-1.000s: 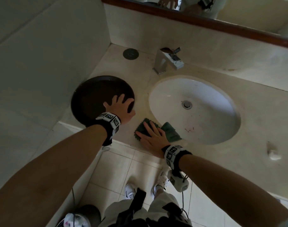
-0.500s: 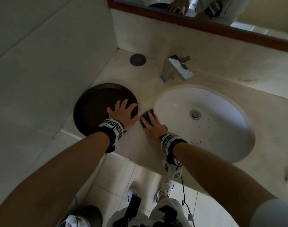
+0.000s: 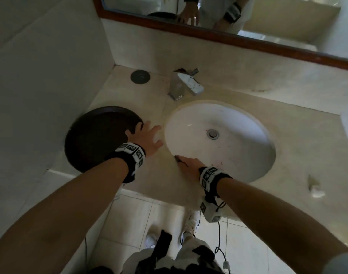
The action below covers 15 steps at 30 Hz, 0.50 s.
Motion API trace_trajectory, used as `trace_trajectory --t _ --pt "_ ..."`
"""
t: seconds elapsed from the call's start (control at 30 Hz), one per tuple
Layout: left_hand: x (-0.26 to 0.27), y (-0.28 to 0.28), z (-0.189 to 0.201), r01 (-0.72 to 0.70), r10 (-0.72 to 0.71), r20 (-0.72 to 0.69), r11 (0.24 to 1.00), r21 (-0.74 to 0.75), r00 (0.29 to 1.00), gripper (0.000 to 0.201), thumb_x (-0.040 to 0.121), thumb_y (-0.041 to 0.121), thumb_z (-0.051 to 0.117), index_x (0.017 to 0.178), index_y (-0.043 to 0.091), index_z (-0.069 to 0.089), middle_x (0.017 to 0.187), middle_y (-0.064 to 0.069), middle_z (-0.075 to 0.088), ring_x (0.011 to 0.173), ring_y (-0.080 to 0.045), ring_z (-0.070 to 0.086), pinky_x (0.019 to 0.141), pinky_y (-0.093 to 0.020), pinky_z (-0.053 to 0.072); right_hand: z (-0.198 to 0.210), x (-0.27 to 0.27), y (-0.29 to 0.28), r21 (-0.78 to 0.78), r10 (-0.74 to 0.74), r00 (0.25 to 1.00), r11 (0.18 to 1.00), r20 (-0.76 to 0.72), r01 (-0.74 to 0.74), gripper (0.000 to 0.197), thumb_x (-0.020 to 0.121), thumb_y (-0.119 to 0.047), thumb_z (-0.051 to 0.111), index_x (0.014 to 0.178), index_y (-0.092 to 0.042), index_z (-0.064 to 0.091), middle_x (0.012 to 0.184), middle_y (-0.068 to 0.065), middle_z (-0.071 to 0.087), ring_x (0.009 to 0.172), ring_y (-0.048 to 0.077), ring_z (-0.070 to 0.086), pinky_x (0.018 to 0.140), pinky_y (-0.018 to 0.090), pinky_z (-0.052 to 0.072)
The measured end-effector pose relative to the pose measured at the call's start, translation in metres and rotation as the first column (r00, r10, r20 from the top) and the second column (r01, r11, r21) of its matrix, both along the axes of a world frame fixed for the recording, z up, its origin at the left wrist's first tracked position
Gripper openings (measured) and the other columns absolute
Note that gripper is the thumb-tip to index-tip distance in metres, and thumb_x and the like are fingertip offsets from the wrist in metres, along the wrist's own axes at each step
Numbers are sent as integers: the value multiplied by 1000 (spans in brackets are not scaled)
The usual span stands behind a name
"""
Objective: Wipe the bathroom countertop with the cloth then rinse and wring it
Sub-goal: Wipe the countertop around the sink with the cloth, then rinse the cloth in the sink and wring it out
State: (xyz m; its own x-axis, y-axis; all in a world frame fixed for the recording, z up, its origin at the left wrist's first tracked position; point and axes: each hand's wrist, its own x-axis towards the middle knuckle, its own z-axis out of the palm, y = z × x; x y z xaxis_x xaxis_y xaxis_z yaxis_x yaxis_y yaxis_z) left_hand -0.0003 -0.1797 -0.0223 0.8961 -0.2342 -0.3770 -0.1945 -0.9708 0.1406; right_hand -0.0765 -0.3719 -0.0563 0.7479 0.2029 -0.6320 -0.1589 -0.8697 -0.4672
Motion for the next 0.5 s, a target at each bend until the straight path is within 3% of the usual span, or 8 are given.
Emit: trace_trajectory --t 0.07,0.13,0.3,0.4,0.5 --pt "-3 -6 0 26 -27 -14 999 -24 1000 56 91 57 37 143 44 19 160 2 7 146 -31 6 109 -66 14 6 -6 -12 14 -34 997 999 68 33 39 104 -26 32 138 -16 49 143 10 50 126 31 48 105 34 35" --pt "-6 -13 1 50 -51 -30 998 -38 998 56 92 56 37 144 44 19 160 3 6 146 -31 5 110 -65 13 10 -6 -22 75 -172 980 983 98 165 35 104 -22 36 129 -10 56 134 12 56 119 31 52 99 32 39" --pt "-8 -35 13 104 -110 -50 990 -99 993 55 93 53 40 144 44 21 160 3 10 146 -28 12 112 -59 17 31 13 -47 256 -447 887 877 118 408 24 102 -21 42 117 -8 54 109 10 57 94 23 53 80 28 38" --pt "-2 -54 18 141 -154 -54 971 -195 987 56 92 53 44 143 40 26 157 3 24 140 -25 30 111 -51 30 41 31 -61 322 -478 870 848 123 421 17 101 -28 45 110 -17 53 102 5 54 89 20 54 77 30 40" --pt "5 -79 28 143 -159 -40 954 -263 987 54 92 50 47 142 36 32 147 1 43 128 -24 47 104 -43 41 52 44 -75 441 -511 849 798 133 411 15 99 -25 49 107 -15 58 97 2 56 86 17 54 77 26 41"
